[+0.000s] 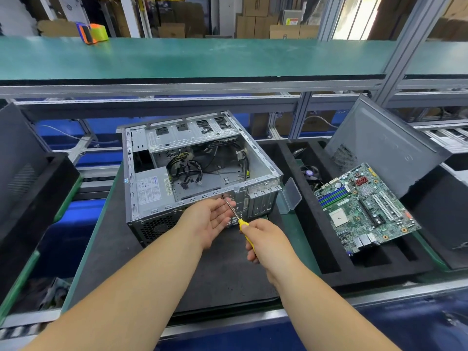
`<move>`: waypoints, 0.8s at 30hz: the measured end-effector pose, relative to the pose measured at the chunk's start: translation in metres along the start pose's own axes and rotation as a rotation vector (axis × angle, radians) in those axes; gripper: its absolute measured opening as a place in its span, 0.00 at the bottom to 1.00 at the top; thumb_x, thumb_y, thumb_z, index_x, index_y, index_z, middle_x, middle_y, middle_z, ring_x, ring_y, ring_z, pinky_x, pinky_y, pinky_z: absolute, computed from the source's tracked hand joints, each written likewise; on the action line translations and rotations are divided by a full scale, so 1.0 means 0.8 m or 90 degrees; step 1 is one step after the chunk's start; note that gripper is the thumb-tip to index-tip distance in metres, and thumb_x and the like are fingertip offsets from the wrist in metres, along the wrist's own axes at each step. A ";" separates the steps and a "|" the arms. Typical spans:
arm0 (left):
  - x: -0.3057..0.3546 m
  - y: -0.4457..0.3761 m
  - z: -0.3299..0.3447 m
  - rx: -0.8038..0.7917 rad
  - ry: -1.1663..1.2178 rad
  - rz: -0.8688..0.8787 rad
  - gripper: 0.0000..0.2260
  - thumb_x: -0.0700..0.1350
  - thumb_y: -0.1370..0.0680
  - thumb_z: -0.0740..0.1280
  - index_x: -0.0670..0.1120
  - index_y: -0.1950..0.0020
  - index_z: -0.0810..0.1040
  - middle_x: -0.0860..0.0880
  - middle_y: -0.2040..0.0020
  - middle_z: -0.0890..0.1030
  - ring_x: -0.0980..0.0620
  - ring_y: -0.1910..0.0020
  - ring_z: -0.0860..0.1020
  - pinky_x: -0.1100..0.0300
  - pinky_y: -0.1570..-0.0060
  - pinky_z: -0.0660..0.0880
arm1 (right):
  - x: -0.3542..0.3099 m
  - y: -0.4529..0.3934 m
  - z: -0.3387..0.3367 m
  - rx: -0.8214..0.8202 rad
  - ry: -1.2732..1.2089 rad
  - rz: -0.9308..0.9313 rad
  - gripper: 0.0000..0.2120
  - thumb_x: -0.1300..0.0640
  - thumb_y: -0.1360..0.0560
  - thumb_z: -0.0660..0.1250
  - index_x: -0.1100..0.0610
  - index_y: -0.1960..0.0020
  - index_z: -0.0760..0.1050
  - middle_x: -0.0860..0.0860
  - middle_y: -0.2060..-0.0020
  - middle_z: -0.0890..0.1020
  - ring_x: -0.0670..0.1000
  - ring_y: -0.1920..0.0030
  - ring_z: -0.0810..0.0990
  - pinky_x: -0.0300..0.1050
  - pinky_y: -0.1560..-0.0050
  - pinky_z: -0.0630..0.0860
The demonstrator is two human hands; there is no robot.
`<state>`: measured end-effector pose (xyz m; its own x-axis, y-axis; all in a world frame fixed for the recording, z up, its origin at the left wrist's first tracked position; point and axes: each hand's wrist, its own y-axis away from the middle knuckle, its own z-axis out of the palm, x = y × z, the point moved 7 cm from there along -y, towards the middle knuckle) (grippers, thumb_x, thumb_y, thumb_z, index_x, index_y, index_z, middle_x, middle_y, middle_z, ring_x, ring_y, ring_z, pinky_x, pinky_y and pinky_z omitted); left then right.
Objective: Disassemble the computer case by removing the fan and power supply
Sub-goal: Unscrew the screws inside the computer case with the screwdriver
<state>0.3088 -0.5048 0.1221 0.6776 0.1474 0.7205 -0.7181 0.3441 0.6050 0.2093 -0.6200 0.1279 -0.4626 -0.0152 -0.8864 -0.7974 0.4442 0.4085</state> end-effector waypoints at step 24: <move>-0.006 0.006 0.002 0.096 -0.019 0.055 0.06 0.46 0.20 0.67 0.48 0.53 0.82 0.53 0.62 0.86 0.61 0.66 0.83 0.68 0.63 0.75 | -0.003 -0.004 -0.013 -0.077 0.093 -0.062 0.11 0.48 0.21 0.60 0.51 0.53 0.78 0.46 0.69 0.82 0.45 0.73 0.73 0.42 0.66 0.73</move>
<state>0.3021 -0.5053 0.1223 0.6094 0.1415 0.7802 -0.7903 0.1879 0.5832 0.2090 -0.6304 0.1309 -0.4246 -0.1861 -0.8861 -0.8781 0.3231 0.3529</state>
